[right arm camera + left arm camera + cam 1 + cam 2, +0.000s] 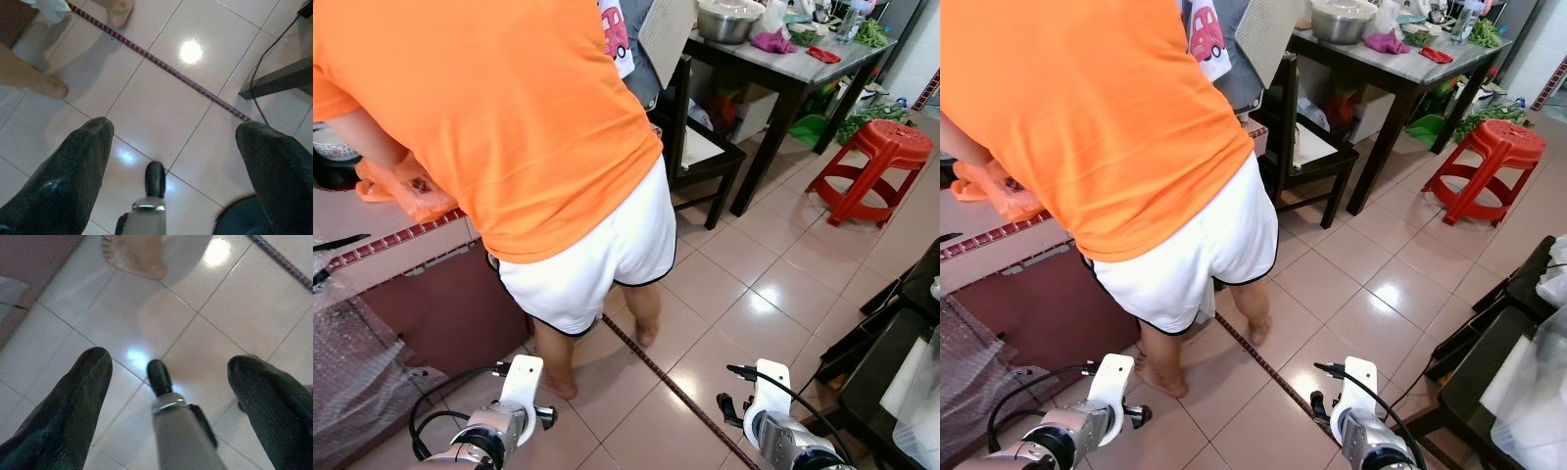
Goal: Kitchen organization
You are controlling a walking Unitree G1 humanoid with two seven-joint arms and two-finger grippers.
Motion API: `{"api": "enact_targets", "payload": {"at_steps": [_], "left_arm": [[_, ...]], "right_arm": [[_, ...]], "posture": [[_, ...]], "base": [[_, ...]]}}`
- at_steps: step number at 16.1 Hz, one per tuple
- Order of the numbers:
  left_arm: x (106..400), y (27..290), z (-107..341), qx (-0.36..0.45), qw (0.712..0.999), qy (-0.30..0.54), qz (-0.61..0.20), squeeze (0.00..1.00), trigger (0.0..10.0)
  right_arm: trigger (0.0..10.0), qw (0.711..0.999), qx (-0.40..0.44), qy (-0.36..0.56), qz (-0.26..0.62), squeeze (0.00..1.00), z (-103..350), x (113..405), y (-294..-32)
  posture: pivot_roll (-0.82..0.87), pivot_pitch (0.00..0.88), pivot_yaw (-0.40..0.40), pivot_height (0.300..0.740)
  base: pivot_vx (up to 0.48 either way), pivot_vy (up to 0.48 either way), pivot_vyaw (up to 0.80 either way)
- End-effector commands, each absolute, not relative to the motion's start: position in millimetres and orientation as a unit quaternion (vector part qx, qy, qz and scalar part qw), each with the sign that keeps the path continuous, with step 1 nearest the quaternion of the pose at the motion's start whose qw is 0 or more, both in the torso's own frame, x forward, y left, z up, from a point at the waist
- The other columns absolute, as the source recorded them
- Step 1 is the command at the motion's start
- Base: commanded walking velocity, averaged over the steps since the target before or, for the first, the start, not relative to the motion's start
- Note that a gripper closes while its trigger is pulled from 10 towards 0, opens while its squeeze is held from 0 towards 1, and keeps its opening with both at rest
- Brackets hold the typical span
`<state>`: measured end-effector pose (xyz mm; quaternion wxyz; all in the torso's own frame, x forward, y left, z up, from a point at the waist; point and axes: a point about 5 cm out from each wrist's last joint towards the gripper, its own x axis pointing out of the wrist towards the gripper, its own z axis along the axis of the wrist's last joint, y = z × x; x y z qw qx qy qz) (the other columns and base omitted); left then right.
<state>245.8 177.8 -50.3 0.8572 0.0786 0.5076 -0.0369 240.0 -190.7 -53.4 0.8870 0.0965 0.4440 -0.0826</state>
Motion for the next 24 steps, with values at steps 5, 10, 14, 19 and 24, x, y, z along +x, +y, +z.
{"api": "enact_targets", "payload": {"at_steps": [5,10,14,19,24], "left_arm": [[248.2,186.9,-47.6,0.161,0.85,0.495,-0.083,0.0,10.0],[238.8,200.0,-52.2,0.167,0.849,0.495,-0.074,0.0,10.0],[234.9,199.9,-54.9,0.151,0.855,0.493,-0.062,0.0,10.0],[233.8,198.8,-55.9,0.154,0.859,0.485,-0.059,0.0,10.0],[231.9,198.5,-57.2,0.154,0.86,0.484,-0.058,0.0,10.0]], "right_arm": [[10.0,0.876,0.097,0.458,-0.114,0.0,-65.0,218.1,-204.2],[10.0,0.864,0.092,0.484,-0.098,0.0,-79.0,194.5,-197.9],[10.0,0.857,0.069,0.503,-0.087,0.0,-85.5,179.8,-201.1],[10.0,0.855,0.042,0.513,-0.064,0.0,-87.5,174.2,-203.8],[10.0,0.855,0.03,0.514,-0.057,0.0,-86.9,175.8,-203.5]], "posture": [[0.07,0.0,-0.027,0.74],[0.05,0.0,-0.017,0.74],[0.06,0.0,-0.039,0.74],[0.07,0.0,-0.047,0.74],[0.07,0.0,-0.053,0.74]], "base": [[0.0,0.0,0.0],[0.0,0.0,0.0],[0.0,0.0,0.0],[0.0,0.0,0.0],[-0.288,0.0,0.0]]}}
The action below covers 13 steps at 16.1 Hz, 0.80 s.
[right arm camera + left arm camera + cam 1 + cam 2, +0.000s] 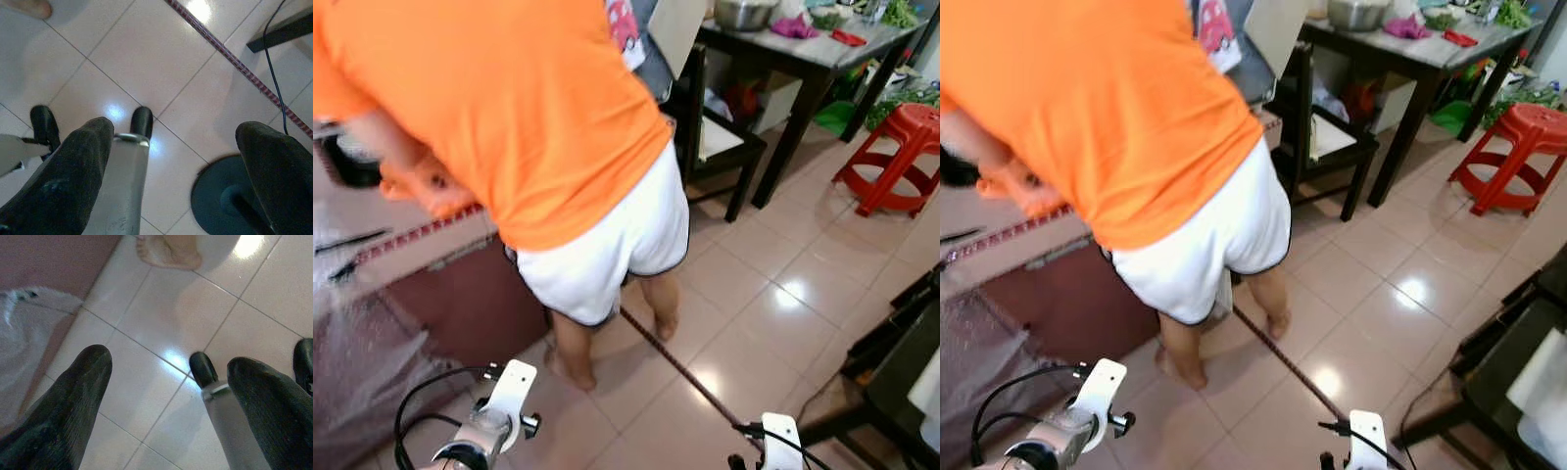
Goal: Kitchen organization
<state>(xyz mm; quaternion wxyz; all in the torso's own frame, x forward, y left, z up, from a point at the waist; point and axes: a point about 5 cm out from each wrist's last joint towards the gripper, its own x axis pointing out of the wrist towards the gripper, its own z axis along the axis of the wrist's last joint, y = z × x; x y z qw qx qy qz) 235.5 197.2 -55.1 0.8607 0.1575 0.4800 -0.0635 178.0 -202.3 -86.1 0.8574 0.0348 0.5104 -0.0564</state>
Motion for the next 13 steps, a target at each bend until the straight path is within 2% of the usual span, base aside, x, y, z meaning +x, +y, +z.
{"api": "enact_targets", "payload": {"at_steps": [1,10,13], "left_arm": [[231.5,198.5,-57.5,0.154,0.859,0.484,-0.059,0.0,10.0],[232.3,201.2,-56.5,0.169,0.861,0.476,-0.063,0.0,10.0],[238.8,199.3,-52.5,0.166,0.867,0.465,-0.067,0.0,10.0]], "right_arm": [[10.0,0.855,0.028,0.514,-0.056,0.0,-86.5,177.0,-202.9],[10.0,0.857,0.031,0.512,-0.056,0.0,-86.3,182.3,-189.2],[10.0,0.863,0.039,0.5,-0.063,0.0,-83.5,183.8,-201.5]], "posture": [[0.07,0.0,-0.054,0.74],[0.07,0.0,-0.044,0.74],[0.07,0.0,-0.043,0.74]], "base": [[-0.326,0.0,0.0],[-0.305,0.0,0.0],[0.0,0.0,0.0]]}}
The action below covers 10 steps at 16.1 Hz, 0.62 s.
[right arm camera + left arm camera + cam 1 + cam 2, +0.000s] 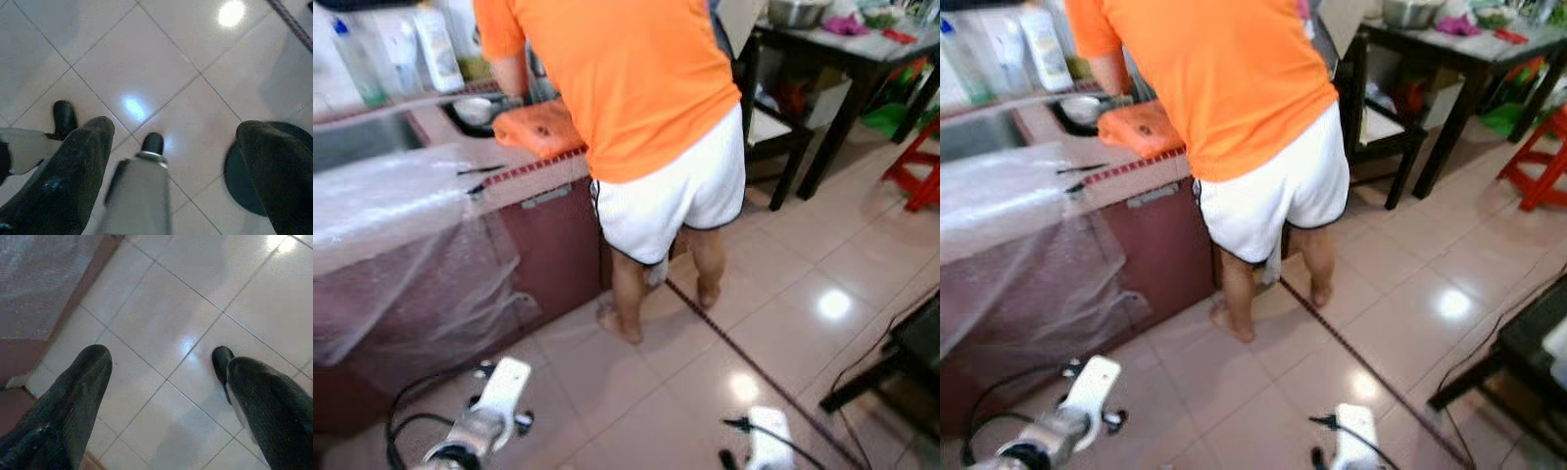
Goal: Kitchen organization
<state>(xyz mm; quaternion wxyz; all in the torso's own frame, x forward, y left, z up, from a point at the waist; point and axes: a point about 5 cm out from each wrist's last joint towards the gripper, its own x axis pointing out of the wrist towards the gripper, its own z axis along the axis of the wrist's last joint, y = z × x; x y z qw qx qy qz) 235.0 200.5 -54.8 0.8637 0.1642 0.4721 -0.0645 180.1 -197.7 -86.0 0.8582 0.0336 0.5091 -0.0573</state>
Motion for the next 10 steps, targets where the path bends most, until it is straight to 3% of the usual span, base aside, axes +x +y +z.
{"api": "enact_targets", "payload": {"at_steps": [1,3,10], "left_arm": [[239.6,198.1,-52.1,0.164,0.868,0.463,-0.067,0.0,10.0],[242.5,196.2,-50.4,0.171,0.871,0.455,-0.07,0.0,10.0],[260.3,189.7,-38.5,0.2,0.882,0.42,-0.072,0.0,10.0]], "right_arm": [[10.0,0.863,0.038,0.5,-0.069,0.0,-83.3,182.9,-205.5],[10.0,0.866,0.017,0.497,-0.055,0.0,-82.6,179.0,-216.6],[10.0,0.863,0.007,0.504,-0.037,0.0,-87.7,169.3,-211.8]], "posture": [[0.07,0.0,-0.044,0.74],[0.06,0.0,-0.043,0.74],[0.06,0.0,-0.049,0.74]], "base": [[0.0,0.0,0.0],[0.0,0.0,0.0],[0.0,0.0,0.8]]}}
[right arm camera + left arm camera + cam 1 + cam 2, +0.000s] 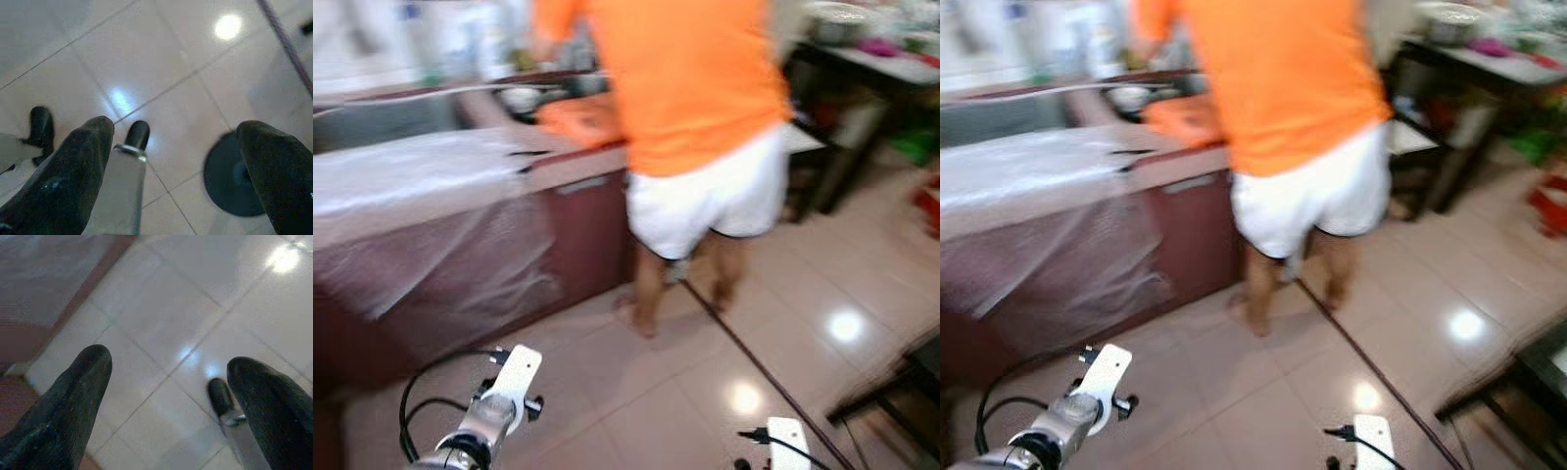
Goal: Kitchen organization
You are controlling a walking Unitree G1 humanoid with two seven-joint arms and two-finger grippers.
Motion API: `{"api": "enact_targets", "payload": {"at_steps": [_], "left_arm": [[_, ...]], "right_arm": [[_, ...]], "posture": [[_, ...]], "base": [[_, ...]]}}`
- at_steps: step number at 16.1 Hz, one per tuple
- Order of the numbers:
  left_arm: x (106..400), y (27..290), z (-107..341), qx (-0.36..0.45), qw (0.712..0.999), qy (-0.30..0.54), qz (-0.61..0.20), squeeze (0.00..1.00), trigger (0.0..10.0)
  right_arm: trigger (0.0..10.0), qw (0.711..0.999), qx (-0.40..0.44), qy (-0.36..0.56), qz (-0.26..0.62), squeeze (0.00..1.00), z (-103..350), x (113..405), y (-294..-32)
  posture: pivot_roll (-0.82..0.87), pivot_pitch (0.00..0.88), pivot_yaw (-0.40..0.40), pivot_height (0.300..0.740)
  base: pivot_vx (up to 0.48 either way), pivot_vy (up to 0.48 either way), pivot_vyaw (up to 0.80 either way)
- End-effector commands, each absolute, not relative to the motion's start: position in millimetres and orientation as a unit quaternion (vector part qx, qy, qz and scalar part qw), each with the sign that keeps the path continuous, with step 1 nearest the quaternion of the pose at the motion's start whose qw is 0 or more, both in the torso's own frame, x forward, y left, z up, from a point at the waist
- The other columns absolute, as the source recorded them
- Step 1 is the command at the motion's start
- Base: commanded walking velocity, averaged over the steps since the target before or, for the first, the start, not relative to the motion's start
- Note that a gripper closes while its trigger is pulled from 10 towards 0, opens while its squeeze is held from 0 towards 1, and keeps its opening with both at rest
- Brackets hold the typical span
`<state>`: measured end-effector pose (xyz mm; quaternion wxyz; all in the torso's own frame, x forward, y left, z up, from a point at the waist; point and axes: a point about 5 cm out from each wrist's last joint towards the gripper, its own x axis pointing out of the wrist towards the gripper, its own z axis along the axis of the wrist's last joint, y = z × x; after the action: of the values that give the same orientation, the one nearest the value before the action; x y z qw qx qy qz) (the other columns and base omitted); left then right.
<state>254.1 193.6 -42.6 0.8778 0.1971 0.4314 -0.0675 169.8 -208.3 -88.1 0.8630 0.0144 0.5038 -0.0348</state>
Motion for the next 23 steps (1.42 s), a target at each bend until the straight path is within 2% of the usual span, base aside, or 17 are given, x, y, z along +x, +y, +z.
{"api": "enact_targets", "payload": {"at_steps": [1,4,6,10,12,16,18,19,20,21,23], "left_arm": [[263.5,188.6,-36.1,0.204,0.886,0.41,-0.073,0.0,10.0],[267.2,189.0,-33.0,0.2,0.893,0.399,-0.061,0.0,10.0],[266.5,190.2,-33.5,0.235,0.882,0.403,-0.072,0.0,10.0],[255.7,186.8,-42.4,0.223,0.873,0.424,-0.085,0.0,10.0],[251.5,186.4,-45.7,0.191,0.876,0.436,-0.07,0.0,10.0],[249.1,186.9,-47.3,0.177,0.875,0.444,-0.071,0.0,10.0],[250.9,187.6,-45.8,0.195,0.875,0.436,-0.076,0.0,10.0],[255.9,186.7,-42.1,0.2,0.881,0.422,-0.078,0.0,10.0],[272.8,182.4,-28.8,0.184,0.902,0.382,-0.077,0.0,10.0],[290.4,176.7,-13.2,0.149,0.926,0.339,-0.076,0.0,10.0],[314.9,169.6,14.4,0.091,0.958,0.259,-0.083,0.0,10.0]], "right_arm": [[10.0,0.863,0.007,0.504,-0.035,0.0,-87.8,169.7,-210.0],[10.0,0.866,0.005,0.5,-0.024,0.0,-86.3,177.3,-200.0],[10.0,0.867,-0.001,0.499,-0.012,0.0,-85.5,181.8,-191.6],[10.0,0.867,-0.007,0.499,-0.003,0.0,-85.2,183.9,-186.7],[10.0,0.866,-0.016,0.501,0.002,0.0,-85.4,183.1,-188.0],[10.0,0.862,-0.016,0.507,0.01,0.0,-91.6,173.0,-173.7],[10.0,0.866,-0.001,0.5,0.003,0.0,-93.6,168.1,-169.8],[10.0,0.871,0.005,0.492,-0.01,0.0,-92.5,168.8,-175.6],[10.0,0.887,0.022,0.458,-0.046,0.0,-82.3,180.3,-206.9],[10.0,0.906,0.044,0.415,-0.069,0.0,-59.1,214.0,-231.5],[10.0,0.929,0.066,0.359,-0.061,0.0,-28.8,254.5,-239.8]], "posture": [[0.05,0.0,-0.053,0.74],[0.06,0.0,-0.06,0.74],[0.06,0.0,-0.065,0.74],[0.05,0.0,-0.07,0.74],[0.06,0.0,-0.078,0.74],[0.06,0.0,-0.08,0.74],[0.06,0.0,-0.078,0.74],[0.06,0.0,-0.076,0.74],[0.05,0.0,-0.075,0.74],[0.05,0.0,-0.076,0.74],[0.05,0.0,-0.079,0.74]], "base": [[0.0,0.0,0.8],[0.0,0.0,0.8],[0.0,0.0,0.8],[0.0,0.0,0.8],[0.0,0.0,0.8],[0.0,0.0,0.8],[0.0,0.0,0.4],[0.0,0.0,0.0],[0.0,0.0,0.0],[0.0,0.0,0.0],[0.0,0.0,0.0]]}}
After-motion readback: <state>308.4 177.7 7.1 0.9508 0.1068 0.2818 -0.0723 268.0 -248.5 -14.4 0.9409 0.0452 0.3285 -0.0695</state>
